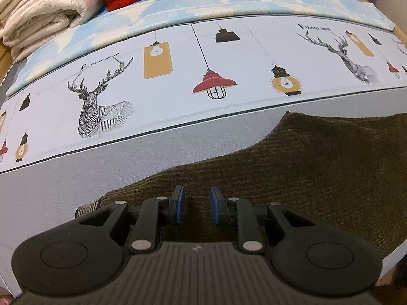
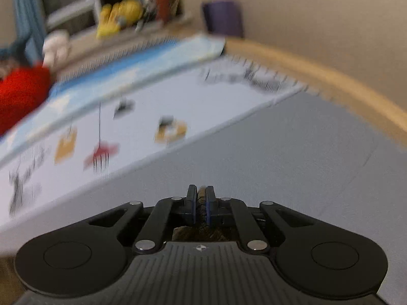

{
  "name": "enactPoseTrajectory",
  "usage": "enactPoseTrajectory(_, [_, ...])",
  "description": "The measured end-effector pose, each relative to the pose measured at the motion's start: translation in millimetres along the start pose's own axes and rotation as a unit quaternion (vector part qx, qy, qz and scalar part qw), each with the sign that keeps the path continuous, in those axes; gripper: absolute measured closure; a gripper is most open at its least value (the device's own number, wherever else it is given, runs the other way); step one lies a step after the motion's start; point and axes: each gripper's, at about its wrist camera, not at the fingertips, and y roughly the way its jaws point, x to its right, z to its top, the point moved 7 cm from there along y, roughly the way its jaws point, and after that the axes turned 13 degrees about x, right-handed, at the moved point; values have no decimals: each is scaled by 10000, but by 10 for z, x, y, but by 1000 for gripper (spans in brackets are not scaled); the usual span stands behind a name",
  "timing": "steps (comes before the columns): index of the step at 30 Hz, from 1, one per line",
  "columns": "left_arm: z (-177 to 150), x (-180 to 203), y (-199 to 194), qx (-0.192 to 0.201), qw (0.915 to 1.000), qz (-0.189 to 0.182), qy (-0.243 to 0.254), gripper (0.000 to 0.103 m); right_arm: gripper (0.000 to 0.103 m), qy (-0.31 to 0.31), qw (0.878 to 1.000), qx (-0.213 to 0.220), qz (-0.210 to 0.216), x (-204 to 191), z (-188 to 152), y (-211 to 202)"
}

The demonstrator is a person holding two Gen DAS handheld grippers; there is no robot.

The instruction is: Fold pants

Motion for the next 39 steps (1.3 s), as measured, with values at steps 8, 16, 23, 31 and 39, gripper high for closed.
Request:
enactPoseTrajectory(8, [-1, 25, -20, 28, 9999, -104, 8, 79, 92, -308, 9930, -184, -1122, 185, -19, -1])
enactPoseTrajectory(16, [-8, -67, -115, 119, 9998, -125, -93, 79, 65, 57, 9980, -356, -511, 225, 98, -516])
enactPoseTrajectory(23, [-50, -144, -198, 177, 9996, -151, -132, 79, 57, -210, 9836, -1711, -523, 510, -496, -868])
enactPoseTrajectory(31, [-110, -232, -236, 175, 9996, -97, -180, 79, 102, 147, 9900, -1163, -788, 754, -367, -1176])
enactPoseTrajectory(39, [-156, -218, -277, 165, 9997, -143, -128, 79, 97, 973, 9803, -981, -1414, 1075, -364, -1420])
